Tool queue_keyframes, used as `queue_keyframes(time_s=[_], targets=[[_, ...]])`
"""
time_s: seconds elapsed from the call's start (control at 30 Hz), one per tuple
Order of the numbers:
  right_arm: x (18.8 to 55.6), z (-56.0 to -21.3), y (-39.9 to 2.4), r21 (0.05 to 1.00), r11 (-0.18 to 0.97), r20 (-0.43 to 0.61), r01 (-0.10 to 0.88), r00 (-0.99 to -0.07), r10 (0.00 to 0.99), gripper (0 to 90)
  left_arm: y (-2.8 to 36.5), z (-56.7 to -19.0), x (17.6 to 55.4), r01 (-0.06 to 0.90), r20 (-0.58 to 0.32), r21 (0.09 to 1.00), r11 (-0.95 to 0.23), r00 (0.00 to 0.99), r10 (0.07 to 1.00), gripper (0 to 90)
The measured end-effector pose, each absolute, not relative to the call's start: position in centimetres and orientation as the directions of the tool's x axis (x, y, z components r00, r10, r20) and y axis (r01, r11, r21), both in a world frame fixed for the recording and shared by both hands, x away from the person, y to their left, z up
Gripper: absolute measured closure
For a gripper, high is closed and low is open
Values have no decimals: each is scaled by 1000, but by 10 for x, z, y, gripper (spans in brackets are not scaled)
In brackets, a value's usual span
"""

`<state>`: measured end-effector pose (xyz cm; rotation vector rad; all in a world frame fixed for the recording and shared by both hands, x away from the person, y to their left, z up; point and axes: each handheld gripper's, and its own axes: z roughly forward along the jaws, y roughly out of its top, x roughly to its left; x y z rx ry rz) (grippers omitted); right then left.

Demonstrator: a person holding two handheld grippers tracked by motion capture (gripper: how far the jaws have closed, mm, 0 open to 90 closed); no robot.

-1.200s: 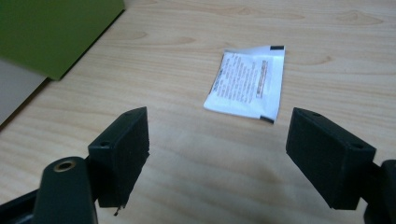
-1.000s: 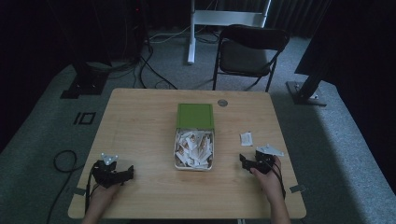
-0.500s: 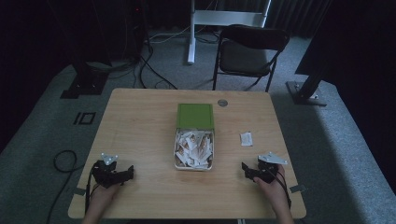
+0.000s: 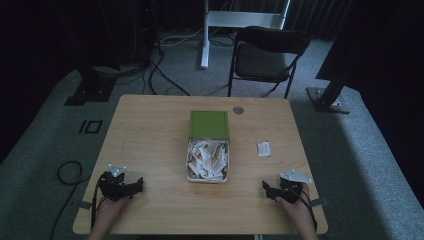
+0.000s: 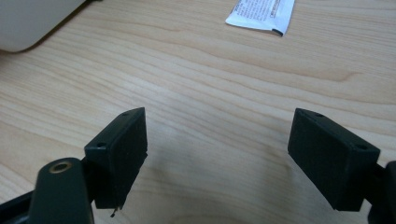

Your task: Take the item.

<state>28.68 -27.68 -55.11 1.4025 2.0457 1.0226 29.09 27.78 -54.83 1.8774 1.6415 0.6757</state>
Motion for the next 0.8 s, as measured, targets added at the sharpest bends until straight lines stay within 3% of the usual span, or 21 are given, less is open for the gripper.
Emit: queue_keyframes(time_s=[0.23,0.4,0.8], targets=[[286,-553,-272,740,272,5,615,-410,912,196,278,-548,291,715,15,692,-103,128,992,24],[287,-554,-272,732,268,6,626,-400,917,133,278,-548,291,715,15,692,-103,128,992,24],[288,-554,-273,731,251,8,634,-376,927,128,278,-548,291,715,15,692,-102,127,992,24]])
